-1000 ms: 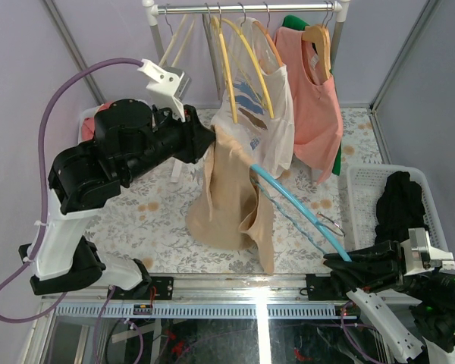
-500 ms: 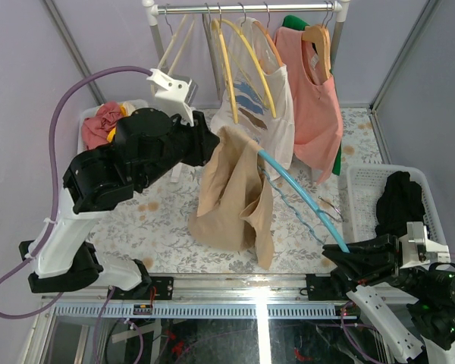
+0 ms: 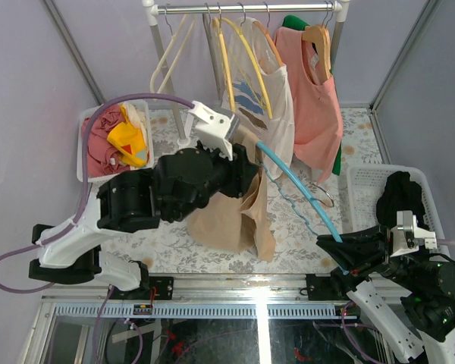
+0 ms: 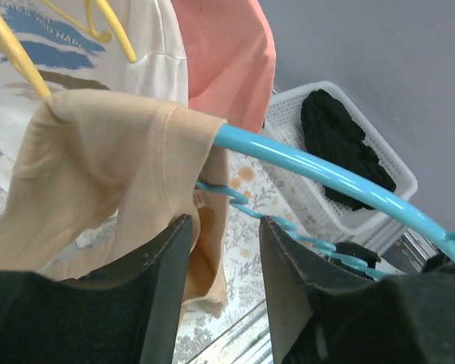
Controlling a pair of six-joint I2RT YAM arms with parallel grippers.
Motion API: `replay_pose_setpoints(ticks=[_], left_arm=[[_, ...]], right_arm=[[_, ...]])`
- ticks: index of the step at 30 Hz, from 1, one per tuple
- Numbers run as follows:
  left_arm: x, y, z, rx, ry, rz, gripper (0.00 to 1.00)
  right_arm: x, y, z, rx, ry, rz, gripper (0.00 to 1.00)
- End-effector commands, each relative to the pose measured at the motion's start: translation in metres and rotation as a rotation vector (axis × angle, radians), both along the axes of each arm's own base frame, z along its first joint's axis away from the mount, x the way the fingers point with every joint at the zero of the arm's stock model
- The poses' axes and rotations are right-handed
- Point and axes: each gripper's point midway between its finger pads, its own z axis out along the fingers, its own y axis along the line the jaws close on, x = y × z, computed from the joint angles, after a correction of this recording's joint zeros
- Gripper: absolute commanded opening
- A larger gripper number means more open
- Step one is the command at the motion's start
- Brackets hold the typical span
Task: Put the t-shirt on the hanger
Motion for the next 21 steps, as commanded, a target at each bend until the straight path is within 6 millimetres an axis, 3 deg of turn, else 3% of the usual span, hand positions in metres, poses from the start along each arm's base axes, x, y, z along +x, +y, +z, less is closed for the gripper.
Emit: replay_pose_setpoints(ticks=[1, 13, 21], left_arm=[[0.019, -0.007, 0.014, -0.052, -0.1, 0.163, 0.42], [0.042, 0.008, 0.003, 0.009, -0.19, 0.355, 0.44], [0.049, 0.002, 0.011, 0.008, -0.248, 0.384, 0.49]], right_arm=[[-0.01, -0.009, 0.046, 0.106, -0.165, -0.017, 0.0], [-0.018, -0.01, 0.051, 0.101, -0.185, 0.012, 0.0], [-0.024, -0.012, 0.053, 0.102, -0.193, 0.017, 0.0]])
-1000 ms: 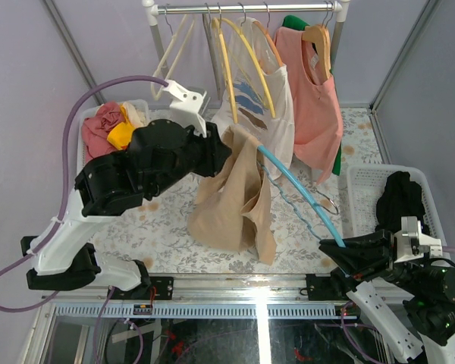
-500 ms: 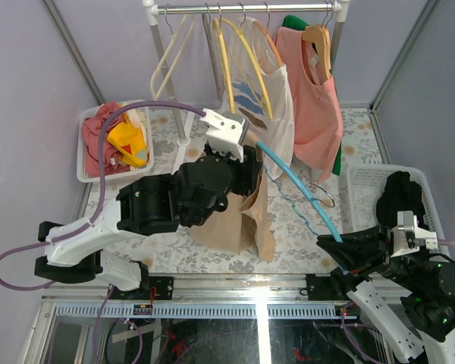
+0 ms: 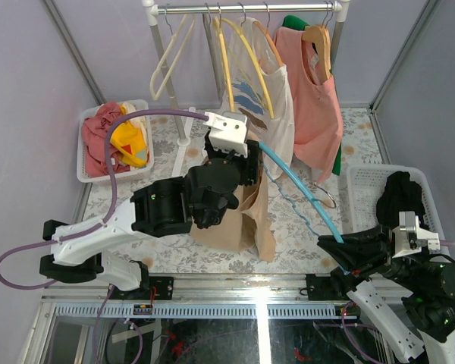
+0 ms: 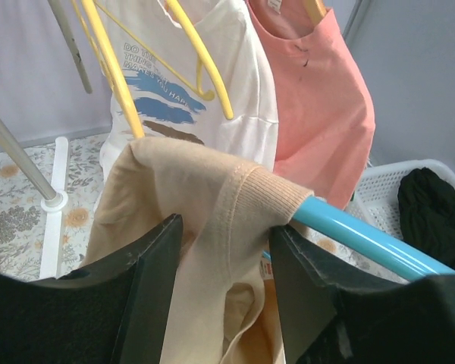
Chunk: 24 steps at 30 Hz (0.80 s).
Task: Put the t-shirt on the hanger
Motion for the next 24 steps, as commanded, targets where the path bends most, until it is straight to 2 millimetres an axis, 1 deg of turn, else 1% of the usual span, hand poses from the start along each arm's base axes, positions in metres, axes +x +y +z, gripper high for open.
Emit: replay_pose_setpoints(ticks=[1, 2, 3, 4, 7, 11, 16, 21, 24], left_arm=[[0.008, 0.0, 0.024, -0.071, -0.063, 0.064, 0.45], [0.008, -0.001, 0.024, -0.072, -0.065, 0.063, 0.38], [0.008, -0.002, 0.026, -0.074, -0.066, 0.06, 0.26], [0.007, -0.002, 0.027, -0.078, -0.067, 0.057, 0.22], [0.001, -0.002, 0.032, -0.08, -0.073, 0.044, 0.15], [-0.012, -0.008, 0.04, -0.066, -0.087, 0.02, 0.13], [-0.029, -0.023, 0.05, -0.025, -0.115, -0.008, 0.12], [-0.047, -0.041, 0.064, -0.01, -0.132, -0.071, 0.12], [-0.059, -0.056, 0.069, 0.003, -0.136, -0.127, 0.12]], right_arm=[[-0.022, -0.012, 0.049, 0.098, -0.182, 0.008, 0.0], [-0.022, -0.012, 0.048, 0.097, -0.183, 0.009, 0.0], [-0.022, -0.013, 0.048, 0.098, -0.181, 0.009, 0.0], [-0.022, -0.013, 0.048, 0.098, -0.178, 0.005, 0.0], [-0.02, -0.012, 0.045, 0.094, -0.171, 0.003, 0.0], [-0.017, -0.011, 0.042, 0.09, -0.162, 0.0, 0.0], [-0.014, -0.008, 0.04, 0.091, -0.153, 0.009, 0.0], [-0.01, -0.004, 0.037, 0.077, -0.135, 0.014, 0.0], [-0.009, -0.001, 0.037, 0.074, -0.128, 0.026, 0.0]])
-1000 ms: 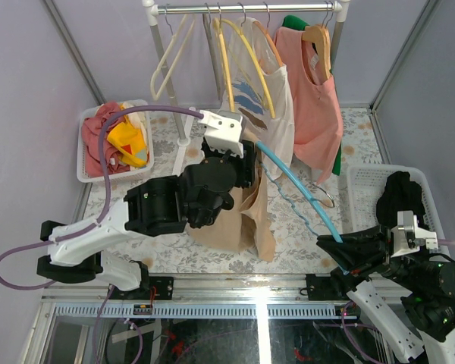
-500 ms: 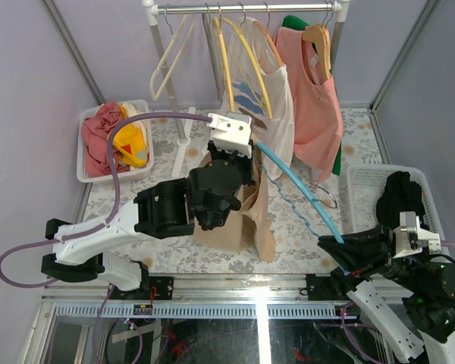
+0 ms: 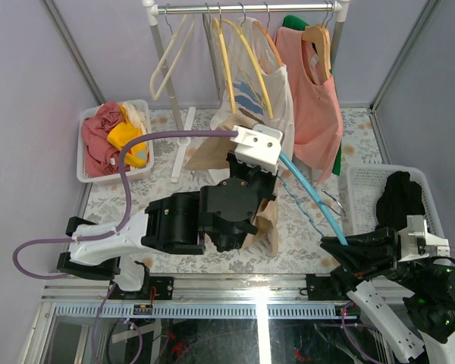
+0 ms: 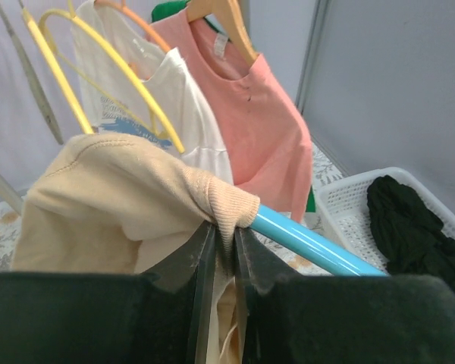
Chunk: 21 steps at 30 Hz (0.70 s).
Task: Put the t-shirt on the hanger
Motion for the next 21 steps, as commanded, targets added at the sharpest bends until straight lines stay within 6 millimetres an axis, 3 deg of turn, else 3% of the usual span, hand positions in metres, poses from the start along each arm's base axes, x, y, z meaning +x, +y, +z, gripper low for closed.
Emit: replay_pose_setpoints(ticks=[1, 7, 13, 21], left_arm=[[-0.021, -0.021, 0.021, -0.029, -0.016, -0.093, 0.12], [-0.036, -0.049, 0.016, -0.022, 0.011, -0.201, 0.13], [-0.049, -0.071, -0.008, -0.001, 0.08, -0.288, 0.13], [-0.074, -0.104, -0.039, 0.017, 0.177, -0.436, 0.13]], right_arm=[[0.0, 0.0, 0.025, 0.048, -0.069, 0.006, 0.0], [0.008, 0.004, 0.033, 0.059, -0.052, -0.002, 0.0], [0.026, 0.008, 0.045, 0.051, 0.013, -0.04, 0.0], [0.058, 0.014, 0.042, 0.097, 0.129, -0.108, 0.0]])
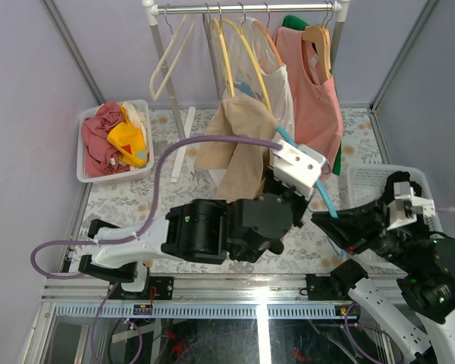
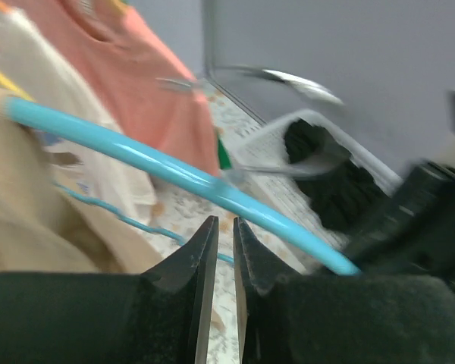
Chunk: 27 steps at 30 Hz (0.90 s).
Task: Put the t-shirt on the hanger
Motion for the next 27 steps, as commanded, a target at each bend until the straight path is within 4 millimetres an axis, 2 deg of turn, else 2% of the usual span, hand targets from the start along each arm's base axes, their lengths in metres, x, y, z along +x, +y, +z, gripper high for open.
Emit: replay_pose_setpoints(ticks=[1, 7, 10, 13, 17, 23, 27], left_arm=[[-0.039, -0.048, -0.032, 0.009, 0.103, -0.215, 0.12], [-0.059, -0.063, -0.053, 0.024, 0.178, -0.317, 0.12], [-0.059, -0.055, -0.056, 0.029, 0.194, -0.312, 0.11], [-0.055, -0.03, -0.046, -0.001, 0.199, -0.274, 0.11], [-0.038, 0.017, -0.041, -0.009, 0.195, -0.145, 0.16], [-0.006, 0.088, -0.036, -0.036, 0.142, 0.085, 0.36], [0.013, 0.111, -0.037, -0.049, 0.13, 0.171, 0.43]], right_arm=[[0.028, 0.0, 0.018, 0.081, 0.029, -0.09, 0.0], [0.036, 0.001, 0.011, 0.093, 0.064, -0.105, 0.0], [0.034, 0.0, 0.005, 0.11, 0.057, -0.101, 0.0], [0.028, -0.003, 0.0, 0.12, 0.04, -0.095, 0.0], [0.023, -0.007, -0.005, 0.131, 0.026, -0.101, 0.0], [0.016, -0.013, -0.003, 0.142, 0.004, -0.103, 0.0], [0.009, -0.017, 0.001, 0.158, -0.017, -0.101, 0.0]])
